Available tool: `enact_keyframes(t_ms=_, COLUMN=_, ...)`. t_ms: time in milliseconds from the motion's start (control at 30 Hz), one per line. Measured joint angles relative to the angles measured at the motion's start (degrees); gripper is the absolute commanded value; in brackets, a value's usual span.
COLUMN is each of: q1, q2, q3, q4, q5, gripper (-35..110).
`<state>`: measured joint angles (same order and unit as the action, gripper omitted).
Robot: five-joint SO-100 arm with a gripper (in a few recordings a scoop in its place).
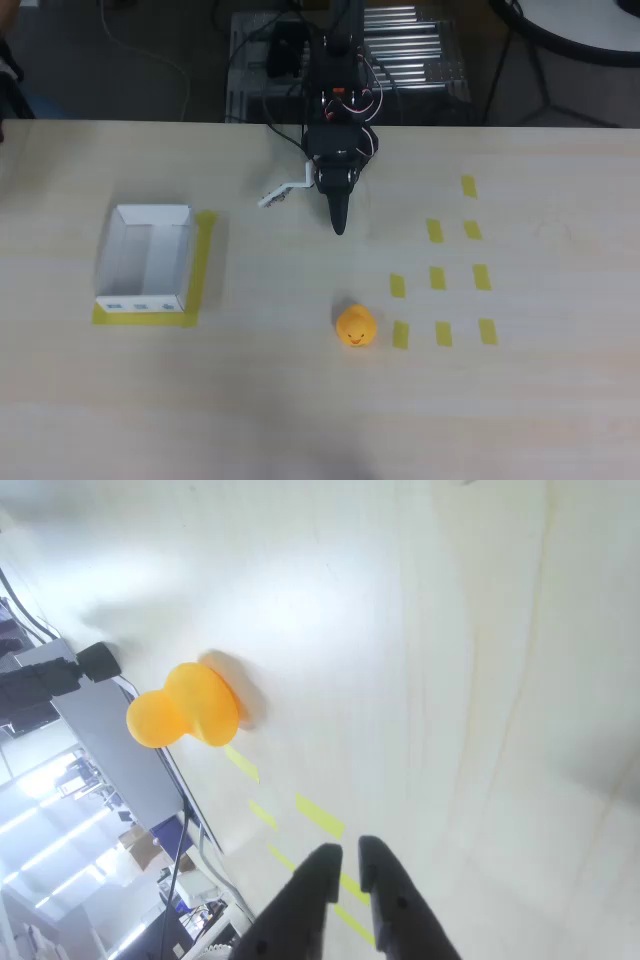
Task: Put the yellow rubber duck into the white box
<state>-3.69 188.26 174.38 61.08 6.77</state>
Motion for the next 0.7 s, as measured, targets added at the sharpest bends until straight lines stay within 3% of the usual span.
enact_keyframes(t_ms=267, q1=0.09, q2=-0.7, q3=-0.09, q4=-1.85, q5=-0.09, gripper=0)
enact_keyframes(t_ms=400, q1=1.23, q2=-10.55, q3=-3.96, q4=-3.69, q5=-1.41, gripper=0)
enact_keyframes(t_ms=633, q1=2.37, q2=-36.39, q3=-29.53, q4=1.49, q5=-6.42, gripper=1)
enact_keyframes(t_ms=700, q1=2.29, q2=-44.03, q3=-38.23, q4=4.31, q5=-7.47, gripper=6)
